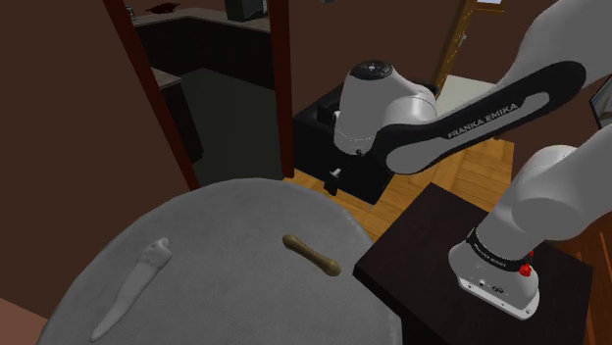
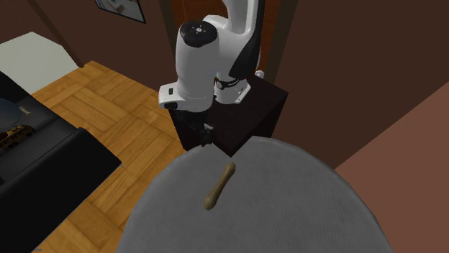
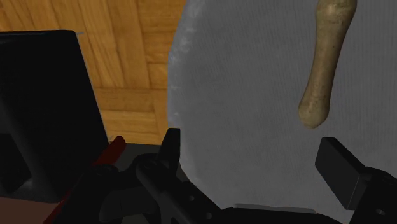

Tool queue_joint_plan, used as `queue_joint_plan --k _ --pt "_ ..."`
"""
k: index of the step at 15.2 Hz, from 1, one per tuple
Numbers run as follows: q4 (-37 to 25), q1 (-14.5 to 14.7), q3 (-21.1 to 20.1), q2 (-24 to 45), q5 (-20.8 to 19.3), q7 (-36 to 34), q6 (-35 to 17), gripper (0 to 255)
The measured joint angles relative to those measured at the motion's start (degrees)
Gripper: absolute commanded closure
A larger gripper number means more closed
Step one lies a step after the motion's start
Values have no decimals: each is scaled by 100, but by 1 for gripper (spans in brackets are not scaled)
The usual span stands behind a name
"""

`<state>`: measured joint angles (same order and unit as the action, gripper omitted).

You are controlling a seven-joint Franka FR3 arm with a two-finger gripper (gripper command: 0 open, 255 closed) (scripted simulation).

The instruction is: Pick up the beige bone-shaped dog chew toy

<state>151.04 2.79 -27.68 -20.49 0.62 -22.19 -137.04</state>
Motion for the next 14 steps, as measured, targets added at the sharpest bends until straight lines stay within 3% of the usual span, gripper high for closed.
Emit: queue_joint_plan --k 3,8,11,14 --pt "-64 -149 -326 659 -345 -444 -471 0" --pt "-331 -395 -744 1892 -1484 -1556 -1065 0" --pt "-675 -282 -710 2814 -2582 -2542 -1260 0" --pt "-1018 97 -410 3619 -3488 -3353 -1390 0"
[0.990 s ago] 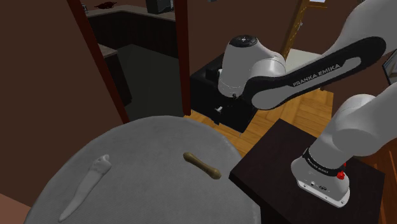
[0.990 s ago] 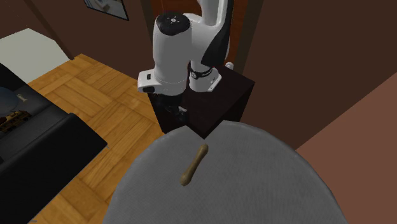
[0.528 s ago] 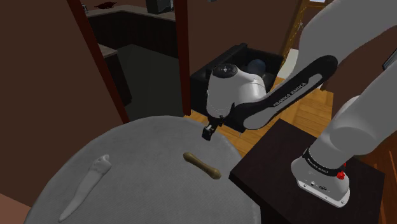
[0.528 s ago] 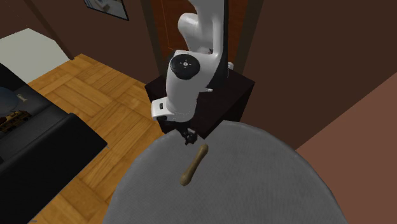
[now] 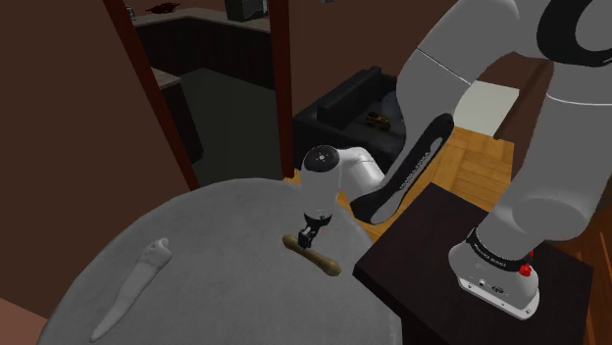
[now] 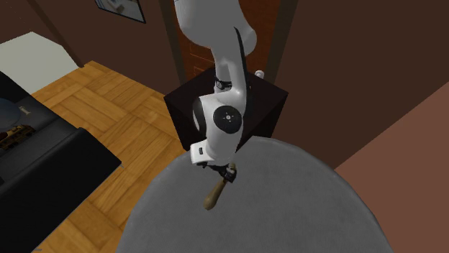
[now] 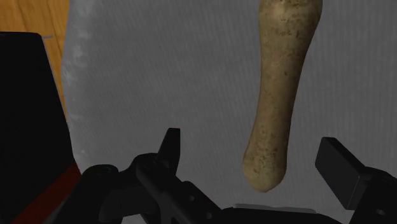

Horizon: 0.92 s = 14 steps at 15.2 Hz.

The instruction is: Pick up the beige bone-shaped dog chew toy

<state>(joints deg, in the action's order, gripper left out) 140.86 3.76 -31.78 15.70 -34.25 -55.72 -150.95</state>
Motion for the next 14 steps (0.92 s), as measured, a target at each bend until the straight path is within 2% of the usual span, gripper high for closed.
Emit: queue_joint_plan --k 3,12,13,14 --pt "-425 472 360 750 -660 -617 -71 0" --pt "-850 1010 959 1601 -1445 -1275 -366 0" --pt "-861 1021 977 1624 -1466 -1288 -377 255" --pt "-866 1027 986 1634 -1477 -1296 -383 255"
